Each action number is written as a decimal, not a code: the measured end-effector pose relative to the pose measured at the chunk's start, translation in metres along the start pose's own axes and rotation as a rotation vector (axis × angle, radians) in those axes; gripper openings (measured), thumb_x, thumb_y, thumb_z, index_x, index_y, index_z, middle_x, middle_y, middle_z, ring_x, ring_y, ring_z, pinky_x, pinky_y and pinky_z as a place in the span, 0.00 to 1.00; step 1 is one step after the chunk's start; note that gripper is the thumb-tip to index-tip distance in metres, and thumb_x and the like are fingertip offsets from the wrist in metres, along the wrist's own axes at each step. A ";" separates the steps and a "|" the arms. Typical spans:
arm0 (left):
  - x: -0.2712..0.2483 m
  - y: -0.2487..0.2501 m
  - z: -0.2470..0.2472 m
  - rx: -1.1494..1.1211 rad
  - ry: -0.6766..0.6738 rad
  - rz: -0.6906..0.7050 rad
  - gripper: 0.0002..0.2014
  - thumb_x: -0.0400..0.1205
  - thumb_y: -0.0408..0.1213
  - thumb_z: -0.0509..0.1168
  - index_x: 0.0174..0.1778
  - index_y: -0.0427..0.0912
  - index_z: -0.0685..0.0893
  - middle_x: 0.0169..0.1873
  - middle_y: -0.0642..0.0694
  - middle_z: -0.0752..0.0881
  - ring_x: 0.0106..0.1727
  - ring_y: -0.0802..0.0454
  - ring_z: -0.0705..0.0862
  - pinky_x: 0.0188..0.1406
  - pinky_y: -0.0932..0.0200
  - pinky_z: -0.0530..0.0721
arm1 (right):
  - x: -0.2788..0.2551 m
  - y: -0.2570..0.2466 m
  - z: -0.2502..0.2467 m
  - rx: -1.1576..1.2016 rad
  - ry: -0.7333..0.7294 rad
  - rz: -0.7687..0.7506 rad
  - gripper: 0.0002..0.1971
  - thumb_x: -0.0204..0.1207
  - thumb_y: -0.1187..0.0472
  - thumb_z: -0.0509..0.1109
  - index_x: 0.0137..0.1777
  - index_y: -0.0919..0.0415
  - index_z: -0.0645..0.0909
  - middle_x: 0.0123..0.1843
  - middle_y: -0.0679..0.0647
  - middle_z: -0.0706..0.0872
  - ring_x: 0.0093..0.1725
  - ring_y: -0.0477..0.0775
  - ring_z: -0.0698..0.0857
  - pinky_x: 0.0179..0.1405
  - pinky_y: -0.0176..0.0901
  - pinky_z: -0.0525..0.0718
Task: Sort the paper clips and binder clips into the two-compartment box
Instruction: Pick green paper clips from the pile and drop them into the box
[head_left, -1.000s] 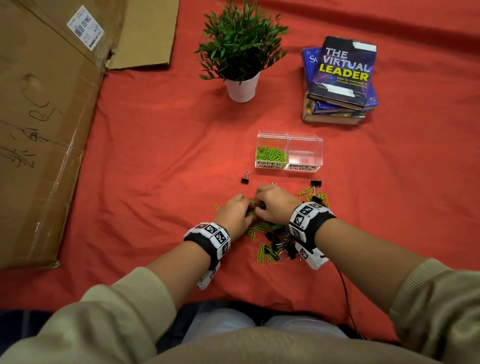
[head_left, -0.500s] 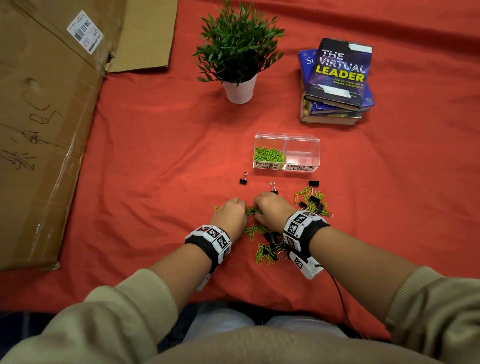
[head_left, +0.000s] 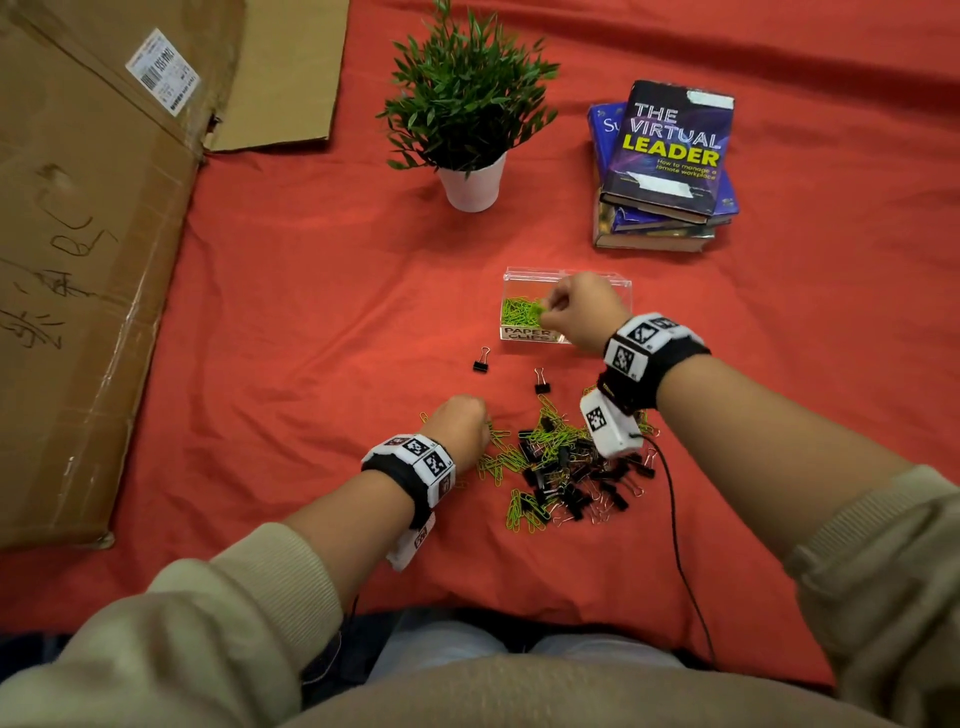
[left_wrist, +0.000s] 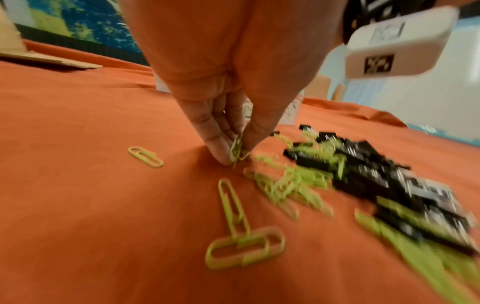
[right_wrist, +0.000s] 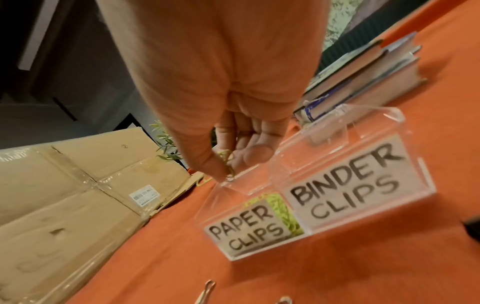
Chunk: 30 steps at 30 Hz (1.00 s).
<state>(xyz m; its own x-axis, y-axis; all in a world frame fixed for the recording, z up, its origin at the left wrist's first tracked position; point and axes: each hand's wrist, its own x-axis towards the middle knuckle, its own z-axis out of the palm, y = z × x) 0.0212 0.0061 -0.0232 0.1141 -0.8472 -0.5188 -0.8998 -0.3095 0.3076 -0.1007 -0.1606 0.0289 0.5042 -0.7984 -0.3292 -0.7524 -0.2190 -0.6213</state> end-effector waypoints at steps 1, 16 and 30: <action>0.002 0.001 -0.005 -0.019 -0.007 -0.005 0.11 0.83 0.32 0.59 0.50 0.30 0.83 0.51 0.33 0.86 0.53 0.35 0.85 0.52 0.48 0.83 | 0.008 0.000 -0.002 -0.030 0.029 0.018 0.03 0.72 0.68 0.71 0.44 0.66 0.85 0.35 0.57 0.85 0.30 0.49 0.81 0.24 0.31 0.72; 0.092 0.062 -0.103 -0.061 0.258 0.121 0.09 0.83 0.28 0.59 0.56 0.34 0.80 0.59 0.35 0.80 0.61 0.38 0.79 0.60 0.49 0.76 | -0.075 0.048 0.034 -0.163 -0.204 -0.086 0.09 0.74 0.65 0.66 0.52 0.59 0.85 0.47 0.55 0.88 0.46 0.53 0.85 0.43 0.41 0.81; -0.001 0.043 -0.018 -0.065 0.025 0.173 0.04 0.80 0.37 0.66 0.48 0.45 0.84 0.50 0.47 0.83 0.52 0.51 0.83 0.54 0.57 0.82 | -0.087 0.072 0.049 -0.186 -0.041 0.009 0.08 0.74 0.61 0.69 0.51 0.60 0.80 0.53 0.56 0.81 0.56 0.56 0.81 0.51 0.44 0.80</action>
<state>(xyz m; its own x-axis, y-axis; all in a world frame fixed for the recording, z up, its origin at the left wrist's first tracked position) -0.0096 -0.0139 0.0047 -0.0288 -0.9007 -0.4336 -0.8778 -0.1847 0.4420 -0.1780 -0.0801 -0.0220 0.5107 -0.7784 -0.3650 -0.8205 -0.3145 -0.4774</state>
